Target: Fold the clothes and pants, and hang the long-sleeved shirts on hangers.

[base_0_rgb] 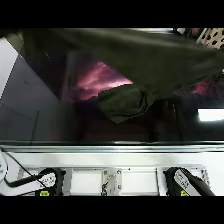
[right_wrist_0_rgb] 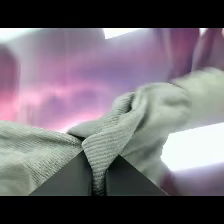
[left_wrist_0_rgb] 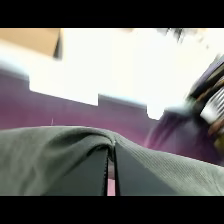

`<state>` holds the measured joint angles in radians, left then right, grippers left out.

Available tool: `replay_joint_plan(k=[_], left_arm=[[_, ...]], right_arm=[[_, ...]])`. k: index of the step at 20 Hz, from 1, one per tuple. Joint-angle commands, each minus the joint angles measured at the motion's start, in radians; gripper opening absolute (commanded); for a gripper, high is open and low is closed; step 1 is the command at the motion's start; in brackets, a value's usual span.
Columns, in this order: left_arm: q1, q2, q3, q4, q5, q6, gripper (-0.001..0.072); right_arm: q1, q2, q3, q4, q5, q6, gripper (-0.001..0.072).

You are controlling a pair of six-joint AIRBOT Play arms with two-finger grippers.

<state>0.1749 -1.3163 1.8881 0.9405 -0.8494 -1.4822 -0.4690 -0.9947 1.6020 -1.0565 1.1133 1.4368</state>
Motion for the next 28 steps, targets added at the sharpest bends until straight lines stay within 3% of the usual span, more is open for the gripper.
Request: replay_joint_plan(k=[1,5,9,13,17,20,23,25,26,27,28], left_arm=[[0.001,0.179,0.070,0.011,-0.069,0.029,0.0008],[0.001,0.391,0.020,0.019,-0.073,0.036,0.0008],[0.002,0.586,-0.135,0.157,-0.039,0.034,0.0007],[0.001,0.713,-0.344,0.273,-0.043,-0.074,0.0007],[-0.001,0.701,-0.578,0.264,-0.043,-0.134,0.0007],[-0.014,0.556,-0.666,0.262,0.074,-0.108,0.0007],[-0.106,0.318,-0.606,0.265,0.356,0.008,0.0007],[-0.161,0.126,-0.482,0.265,0.393,0.020,0.0008],[-0.177,0.032,-0.418,0.264,0.368,0.015,0.0212],[-0.187,-0.062,-0.351,0.264,0.307,-0.019,0.0616],[-0.185,-0.137,-0.295,0.264,0.216,-0.076,0.0712]], right_arm=[[0.001,0.133,0.076,0.004,0.002,0.000,0.0050],[0.001,0.278,0.076,0.003,0.016,0.000,0.0050],[0.001,0.377,0.076,-0.032,0.095,0.001,0.0051],[0.001,0.406,0.075,-0.204,0.317,0.115,0.0050],[0.001,0.328,0.029,-0.201,0.432,0.176,0.0050],[0.011,0.187,-0.022,-0.182,0.353,0.164,0.0050],[0.055,-0.027,-0.021,-0.182,0.071,0.119,0.0051],[0.072,-0.158,-0.017,-0.157,-0.095,0.122,0.0058],[0.074,-0.214,-0.013,-0.117,-0.133,0.122,0.0204],[0.072,-0.261,-0.011,-0.070,-0.139,0.122,0.0543],[0.072,-0.291,-0.011,-0.056,-0.131,0.119,0.0701]])
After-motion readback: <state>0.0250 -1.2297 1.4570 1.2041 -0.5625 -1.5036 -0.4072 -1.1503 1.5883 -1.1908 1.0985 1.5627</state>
